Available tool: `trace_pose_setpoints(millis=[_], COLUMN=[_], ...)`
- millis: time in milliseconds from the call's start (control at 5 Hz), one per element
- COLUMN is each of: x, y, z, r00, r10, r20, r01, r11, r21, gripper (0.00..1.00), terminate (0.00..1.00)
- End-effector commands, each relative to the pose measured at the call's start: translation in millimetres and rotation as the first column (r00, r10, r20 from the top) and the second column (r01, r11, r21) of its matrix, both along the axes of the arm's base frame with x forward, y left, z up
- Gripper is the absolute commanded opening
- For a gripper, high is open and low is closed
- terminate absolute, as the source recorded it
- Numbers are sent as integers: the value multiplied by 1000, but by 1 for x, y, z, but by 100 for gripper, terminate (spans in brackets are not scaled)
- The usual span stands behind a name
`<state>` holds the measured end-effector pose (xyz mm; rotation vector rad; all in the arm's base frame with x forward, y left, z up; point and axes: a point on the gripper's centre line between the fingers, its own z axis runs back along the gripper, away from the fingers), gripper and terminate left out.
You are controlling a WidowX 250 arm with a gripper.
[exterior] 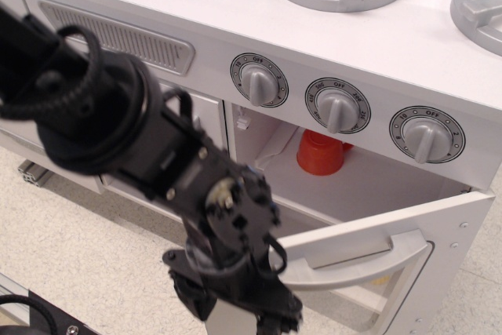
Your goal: Close oven
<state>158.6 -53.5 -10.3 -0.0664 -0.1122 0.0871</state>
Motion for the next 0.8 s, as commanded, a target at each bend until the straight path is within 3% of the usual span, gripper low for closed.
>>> trace_pose_setpoints(millis=[0, 600], x=[37, 87], y=[6, 11], z=[10, 20], r00=[996, 980], r10=[44, 152], r20=[83, 129], r01=[-45, -153], r11=[999, 988], r21=[6, -2], gripper=[100, 100], terminate=[0, 0])
